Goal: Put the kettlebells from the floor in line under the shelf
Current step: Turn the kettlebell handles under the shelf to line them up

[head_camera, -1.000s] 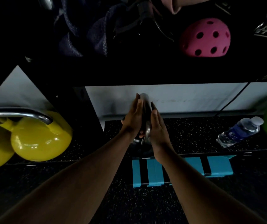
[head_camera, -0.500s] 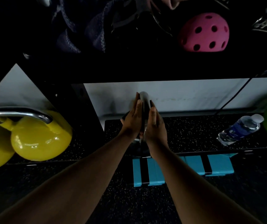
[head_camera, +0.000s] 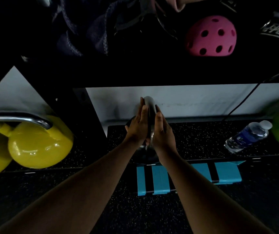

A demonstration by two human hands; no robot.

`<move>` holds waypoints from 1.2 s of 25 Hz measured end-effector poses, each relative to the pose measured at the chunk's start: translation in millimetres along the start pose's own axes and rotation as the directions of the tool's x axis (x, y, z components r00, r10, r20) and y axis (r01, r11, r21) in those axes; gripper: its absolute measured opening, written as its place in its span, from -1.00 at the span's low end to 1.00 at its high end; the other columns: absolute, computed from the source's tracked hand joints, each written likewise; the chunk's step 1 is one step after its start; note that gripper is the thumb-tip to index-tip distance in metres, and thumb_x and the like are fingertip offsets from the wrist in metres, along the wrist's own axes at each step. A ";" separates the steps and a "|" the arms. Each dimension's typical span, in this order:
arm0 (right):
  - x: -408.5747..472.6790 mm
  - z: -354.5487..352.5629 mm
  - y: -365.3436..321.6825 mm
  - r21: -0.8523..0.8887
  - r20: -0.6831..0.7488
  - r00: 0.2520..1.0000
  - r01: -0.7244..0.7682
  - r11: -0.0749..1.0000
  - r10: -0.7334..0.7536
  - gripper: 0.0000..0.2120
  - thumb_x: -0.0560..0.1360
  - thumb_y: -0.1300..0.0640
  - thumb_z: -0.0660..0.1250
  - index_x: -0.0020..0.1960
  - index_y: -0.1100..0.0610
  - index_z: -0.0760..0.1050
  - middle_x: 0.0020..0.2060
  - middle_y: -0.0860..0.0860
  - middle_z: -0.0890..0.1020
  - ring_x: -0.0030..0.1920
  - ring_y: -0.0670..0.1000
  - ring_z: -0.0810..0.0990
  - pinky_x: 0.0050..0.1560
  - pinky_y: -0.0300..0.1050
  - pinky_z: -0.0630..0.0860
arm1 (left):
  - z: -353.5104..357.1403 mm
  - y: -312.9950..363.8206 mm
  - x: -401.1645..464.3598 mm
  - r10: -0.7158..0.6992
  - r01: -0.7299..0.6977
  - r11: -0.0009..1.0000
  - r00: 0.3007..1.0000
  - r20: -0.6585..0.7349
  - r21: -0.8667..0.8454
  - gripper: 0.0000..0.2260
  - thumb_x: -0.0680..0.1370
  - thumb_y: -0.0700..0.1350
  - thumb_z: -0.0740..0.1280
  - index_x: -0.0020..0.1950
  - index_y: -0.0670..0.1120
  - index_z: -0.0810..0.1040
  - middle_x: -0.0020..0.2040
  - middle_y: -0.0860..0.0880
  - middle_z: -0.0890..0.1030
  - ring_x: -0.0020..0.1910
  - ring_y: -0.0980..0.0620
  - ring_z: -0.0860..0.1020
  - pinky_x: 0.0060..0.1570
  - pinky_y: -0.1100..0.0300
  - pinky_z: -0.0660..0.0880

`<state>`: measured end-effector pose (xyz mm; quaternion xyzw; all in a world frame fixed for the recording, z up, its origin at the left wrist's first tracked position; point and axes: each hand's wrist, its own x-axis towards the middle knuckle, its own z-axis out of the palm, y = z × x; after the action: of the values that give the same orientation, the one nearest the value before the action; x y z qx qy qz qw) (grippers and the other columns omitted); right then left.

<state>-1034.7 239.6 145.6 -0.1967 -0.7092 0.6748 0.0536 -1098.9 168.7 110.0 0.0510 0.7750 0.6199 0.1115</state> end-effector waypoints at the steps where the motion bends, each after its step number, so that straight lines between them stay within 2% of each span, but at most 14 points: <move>1: 0.4 -0.9 -1.0 -0.017 0.001 1.000 0.001 1.000 -0.001 -0.57 0.65 -0.14 -0.03 0.50 -0.17 0.23 0.30 -0.03 0.53 -0.17 -0.40 0.46 -0.34 -0.50 0.47 | -0.6 1.4 -0.9 0.003 -0.003 1.000 1.000 0.005 -0.009 -0.54 0.44 0.50 -0.13 0.34 0.62 -0.06 0.53 -0.11 0.29 0.41 -0.17 0.39 0.31 -0.32 0.32; 5: 1.0 -2.1 0.5 -0.046 0.002 1.000 0.027 0.999 -0.027 -0.56 0.65 -0.14 -0.05 0.51 -0.14 0.22 0.38 -0.01 0.47 -0.09 -0.39 0.46 -0.33 -0.54 0.44 | -1.5 1.8 -1.3 0.013 -0.013 1.000 1.000 0.003 0.004 -0.57 0.42 0.52 -0.12 0.29 0.66 -0.05 0.55 -0.09 0.26 0.47 -0.14 0.30 0.39 -0.29 0.23; 8: 0.6 -2.3 2.4 -0.006 0.025 1.000 0.012 1.000 -0.011 -0.56 0.64 -0.17 -0.05 0.50 -0.17 0.22 0.36 -0.01 0.49 -0.10 -0.34 0.51 -0.29 -0.41 0.55 | -0.3 -1.3 2.1 0.031 -0.030 0.999 0.999 -0.021 0.030 -0.59 0.43 0.50 -0.14 0.29 0.66 -0.04 0.54 -0.06 0.28 0.48 -0.11 0.29 0.39 -0.28 0.21; 11: -0.8 -2.4 -1.3 -0.020 0.015 1.000 0.010 1.000 -0.010 -0.56 0.66 -0.13 -0.05 0.51 -0.11 0.23 0.38 0.02 0.48 -0.06 -0.31 0.44 -0.36 -0.56 0.42 | -0.8 -1.8 1.9 0.028 -0.027 0.999 0.999 -0.024 0.034 -0.56 0.41 0.54 -0.15 0.30 0.66 -0.03 0.54 -0.05 0.29 0.46 -0.13 0.32 0.34 -0.32 0.26; 13: -1.1 -2.7 -2.3 -0.046 -0.002 1.000 0.015 0.999 -0.015 -0.55 0.66 -0.13 -0.07 0.51 -0.10 0.22 0.40 0.01 0.45 0.04 -0.23 0.42 -0.39 -0.61 0.37 | -0.5 -1.1 1.6 0.028 -0.027 0.999 0.999 -0.016 0.021 -0.55 0.41 0.55 -0.14 0.30 0.66 -0.03 0.53 -0.07 0.30 0.45 -0.14 0.33 0.33 -0.33 0.27; 15: -0.3 -2.3 -0.1 -0.059 0.005 0.999 0.035 0.998 -0.035 -0.55 0.65 -0.14 -0.07 0.51 -0.13 0.21 0.41 0.00 0.45 0.13 -0.19 0.42 -0.33 -0.58 0.42 | 0.2 -0.8 -0.1 0.036 -0.035 0.998 0.999 -0.012 0.046 -0.56 0.42 0.53 -0.13 0.31 0.66 -0.05 0.52 -0.10 0.31 0.42 -0.18 0.38 0.31 -0.37 0.28; 17: 3.0 -2.0 5.1 -0.069 0.030 0.998 0.055 0.996 -0.053 -0.55 0.65 -0.16 -0.06 0.51 -0.14 0.19 0.37 -0.03 0.48 0.15 -0.15 0.49 -0.24 -0.46 0.53 | -1.8 1.7 -1.7 0.026 -0.026 0.998 1.000 0.005 0.059 -0.55 0.49 0.46 -0.12 0.39 0.57 -0.06 0.50 -0.15 0.33 0.33 -0.19 0.47 0.26 -0.39 0.33; 19: 7.0 -4.5 6.8 -0.149 0.056 0.997 0.068 0.986 -0.060 -0.52 0.63 -0.20 -0.08 0.49 -0.12 0.23 0.27 -0.05 0.53 0.15 -0.06 0.58 -0.13 -0.27 0.63 | -7.3 6.3 -2.3 0.023 -0.024 0.997 0.999 0.025 0.068 -0.54 0.61 0.29 -0.07 0.52 0.36 -0.02 0.49 -0.22 0.33 0.25 -0.15 0.52 0.22 -0.29 0.45; 20: 9.6 -8.1 4.8 -0.247 0.055 0.995 0.096 0.964 -0.085 -0.52 0.62 -0.20 -0.07 0.45 -0.09 0.29 0.22 -0.03 0.56 0.13 -0.01 0.61 -0.13 -0.21 0.63 | -11.6 9.8 -2.5 0.030 -0.033 0.995 0.999 0.033 0.097 -0.54 0.65 0.22 -0.04 0.56 0.25 0.02 0.48 -0.24 0.33 0.25 -0.14 0.52 0.21 -0.19 0.50; 22: 12.7 -21.4 -4.1 -0.493 0.019 0.982 0.171 0.853 -0.186 -0.60 0.61 -0.17 0.05 0.34 -0.04 0.40 0.08 0.00 0.58 0.01 0.01 0.61 -0.20 -0.24 0.54 | -23.9 20.6 -8.4 0.074 -0.081 0.973 0.997 0.037 0.218 -0.56 0.67 0.13 0.02 0.55 0.13 0.15 0.46 -0.19 0.38 0.23 -0.06 0.52 0.12 0.06 0.53; 24: 11.5 -36.6 -14.4 -0.690 -0.009 0.939 0.243 0.682 -0.344 -0.72 0.56 -0.07 0.22 0.23 -0.01 0.46 0.02 0.03 0.54 0.00 0.02 0.52 -0.16 -0.16 0.50 | -41.0 27.8 -21.6 0.130 -0.152 0.896 0.988 0.080 0.418 -0.64 0.67 0.06 0.12 0.47 0.07 0.33 0.39 -0.09 0.46 0.12 0.12 0.50 -0.10 0.33 0.42; 25: 6.8 -39.9 -21.4 -0.752 0.001 0.911 0.272 0.600 -0.413 -0.78 0.53 -0.02 0.27 0.15 0.01 0.48 0.00 0.03 0.55 0.00 0.04 0.49 -0.13 -0.09 0.50 | -51.6 29.8 -30.6 0.163 -0.197 0.821 0.980 0.111 0.536 -0.68 0.66 0.03 0.16 0.41 0.05 0.41 0.33 -0.05 0.52 0.03 0.17 0.51 -0.20 0.38 0.36; 27: -5.7 -35.0 -30.6 -0.816 0.062 0.870 0.326 0.477 -0.489 -0.90 0.49 0.05 0.29 -0.02 0.04 0.50 -0.07 0.04 0.57 -0.04 0.06 0.48 -0.13 -0.04 0.48 | -70.8 33.2 -48.6 0.228 -0.280 0.642 0.959 0.171 0.714 -0.77 0.63 0.00 0.20 0.25 0.04 0.53 0.15 -0.02 0.62 -0.11 0.17 0.57 -0.28 0.33 0.41; 30: -30.0 -4.6 -39.6 -0.839 0.182 0.850 0.396 0.373 -0.495 -0.89 0.48 0.05 0.30 -0.03 0.06 0.51 -0.07 0.04 0.59 -0.06 0.07 0.50 -0.13 -0.08 0.41 | -98.0 40.8 -68.1 0.296 -0.400 0.425 0.909 0.293 0.812 -0.84 0.56 -0.11 0.21 -0.12 0.00 0.57 -0.17 0.04 0.61 -0.15 0.06 0.60 -0.11 0.15 0.54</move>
<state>-1013.8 232.8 190.4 -0.0317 -0.9681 0.1858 0.1650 -1058.3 70.1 177.4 0.2910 0.9432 0.1593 -0.0187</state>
